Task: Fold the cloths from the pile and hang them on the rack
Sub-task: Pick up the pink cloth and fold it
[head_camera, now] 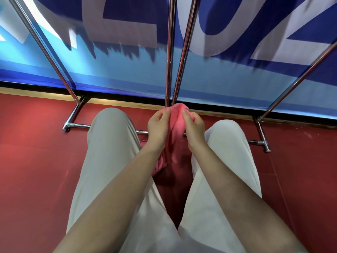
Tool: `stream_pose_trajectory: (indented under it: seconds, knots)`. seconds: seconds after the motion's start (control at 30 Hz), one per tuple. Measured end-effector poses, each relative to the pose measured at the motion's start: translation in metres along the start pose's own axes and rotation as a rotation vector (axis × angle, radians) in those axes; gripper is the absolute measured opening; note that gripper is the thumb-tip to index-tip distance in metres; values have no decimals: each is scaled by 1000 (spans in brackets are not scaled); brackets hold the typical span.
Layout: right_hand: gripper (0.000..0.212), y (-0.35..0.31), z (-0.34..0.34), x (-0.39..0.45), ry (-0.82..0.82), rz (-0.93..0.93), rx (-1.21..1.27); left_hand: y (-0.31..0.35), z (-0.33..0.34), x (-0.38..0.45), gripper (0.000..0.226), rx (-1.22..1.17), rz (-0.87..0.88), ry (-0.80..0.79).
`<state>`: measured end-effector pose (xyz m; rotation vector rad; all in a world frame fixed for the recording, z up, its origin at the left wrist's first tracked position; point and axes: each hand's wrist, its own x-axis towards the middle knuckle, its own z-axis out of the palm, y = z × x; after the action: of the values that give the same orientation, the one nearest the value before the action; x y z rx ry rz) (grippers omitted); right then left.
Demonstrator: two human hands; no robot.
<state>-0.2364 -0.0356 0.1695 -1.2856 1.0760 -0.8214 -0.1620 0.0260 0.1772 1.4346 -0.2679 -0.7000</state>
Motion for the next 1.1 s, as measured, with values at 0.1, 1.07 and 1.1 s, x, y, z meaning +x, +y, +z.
stream_pose_trajectory:
  seconds: [0.1, 1.07, 1.1]
  knots:
    - [29, -5, -1, -3, -20, -33, 4, -2, 5, -4, 19, 80, 76, -81]
    - [14, 8, -27, -1, -165, -19, -170, -2, -7, -7, 47, 34, -14, -373]
    - [11, 9, -26, -2, -164, -16, -111, -5, -8, -6, 43, 26, -44, -360]
